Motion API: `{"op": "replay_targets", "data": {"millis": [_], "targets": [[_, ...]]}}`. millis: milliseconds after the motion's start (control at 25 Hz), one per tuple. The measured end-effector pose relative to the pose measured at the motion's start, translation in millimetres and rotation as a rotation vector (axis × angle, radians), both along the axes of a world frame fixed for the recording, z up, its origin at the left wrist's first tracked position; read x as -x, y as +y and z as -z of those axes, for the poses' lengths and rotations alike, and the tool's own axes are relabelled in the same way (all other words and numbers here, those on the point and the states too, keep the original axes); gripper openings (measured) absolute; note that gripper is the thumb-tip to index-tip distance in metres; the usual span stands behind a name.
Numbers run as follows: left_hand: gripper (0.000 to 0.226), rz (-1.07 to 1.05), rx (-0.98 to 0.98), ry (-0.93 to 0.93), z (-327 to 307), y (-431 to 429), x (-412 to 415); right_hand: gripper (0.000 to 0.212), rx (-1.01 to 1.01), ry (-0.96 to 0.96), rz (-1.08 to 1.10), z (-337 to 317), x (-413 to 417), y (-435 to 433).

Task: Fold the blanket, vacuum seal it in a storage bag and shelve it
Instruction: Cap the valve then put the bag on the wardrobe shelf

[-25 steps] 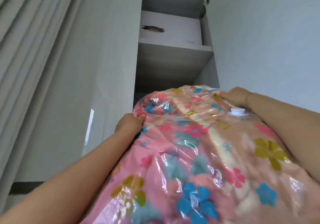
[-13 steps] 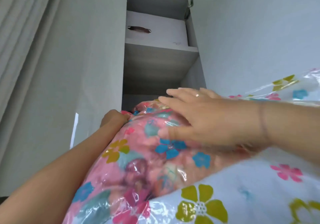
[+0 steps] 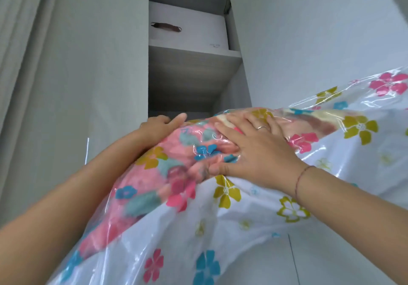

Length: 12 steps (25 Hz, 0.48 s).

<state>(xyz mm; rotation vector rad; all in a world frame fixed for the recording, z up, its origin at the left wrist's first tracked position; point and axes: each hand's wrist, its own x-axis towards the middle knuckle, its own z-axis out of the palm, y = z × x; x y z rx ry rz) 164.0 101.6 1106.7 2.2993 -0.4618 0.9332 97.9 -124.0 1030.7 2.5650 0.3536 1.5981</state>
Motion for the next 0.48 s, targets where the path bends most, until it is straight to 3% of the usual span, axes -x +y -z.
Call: {"op": "replay_targets", "data": {"millis": [80,160,320,480], "targets": [[0.085,0.242,-0.123,-0.005,22,0,50,0.109,-0.007,-0.037,-0.010,-17,-10,0],[0.096,0.225,-0.270,-0.024,52,2,95,0.113,0.007,-0.066,-0.018,-30,-23,-3],[0.106,-0.272,-0.623,-0.214,93,-13,105,0.107,0.003,-0.115,-0.063,-35,-47,-14],[0.090,-0.525,-0.559,-0.312,95,-33,87,0.092,-0.037,-0.347,-0.098,-14,-43,-12]]}}
